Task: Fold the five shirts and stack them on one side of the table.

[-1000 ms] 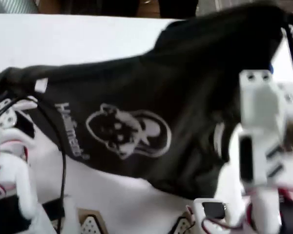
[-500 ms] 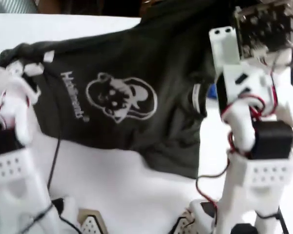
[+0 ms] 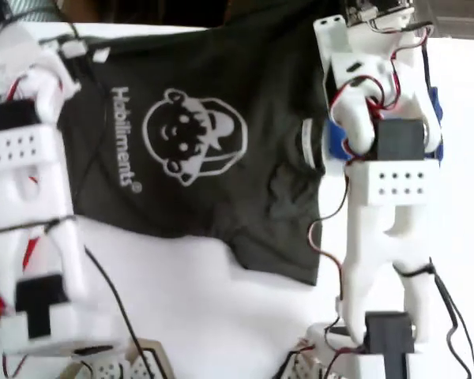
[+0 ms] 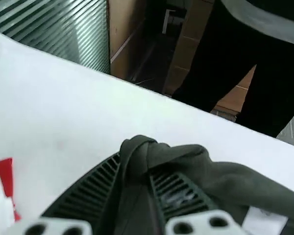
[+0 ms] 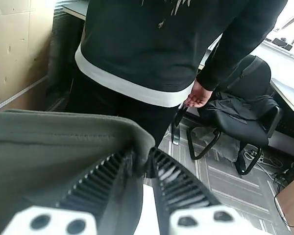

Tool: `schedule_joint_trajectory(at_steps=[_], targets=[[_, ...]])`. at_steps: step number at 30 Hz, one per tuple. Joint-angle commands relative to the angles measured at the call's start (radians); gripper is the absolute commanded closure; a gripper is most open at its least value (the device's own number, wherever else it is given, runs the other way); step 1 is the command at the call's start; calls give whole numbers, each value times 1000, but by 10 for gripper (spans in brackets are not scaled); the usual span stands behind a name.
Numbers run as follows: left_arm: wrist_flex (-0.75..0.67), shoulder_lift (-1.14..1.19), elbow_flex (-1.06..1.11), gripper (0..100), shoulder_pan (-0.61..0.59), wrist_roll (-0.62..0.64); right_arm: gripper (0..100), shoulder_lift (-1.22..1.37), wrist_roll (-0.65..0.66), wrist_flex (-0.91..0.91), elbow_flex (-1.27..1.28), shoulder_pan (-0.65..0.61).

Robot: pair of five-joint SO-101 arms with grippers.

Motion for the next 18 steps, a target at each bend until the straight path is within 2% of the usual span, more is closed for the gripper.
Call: schedule_joint_trajectory(at_steps=[1, 5, 10, 18], targets=[[81, 103, -269, 974, 32, -32, 978, 16, 3, -41, -11, 2], [160, 229, -449, 974, 52, -34, 978, 50, 3, -42, -11, 2], [164, 351, -582, 974, 55, -34, 978, 88, 3, -76, -12, 5], [166, 514, -607, 974, 34, -37, 978, 194, 3, -68, -6, 2]])
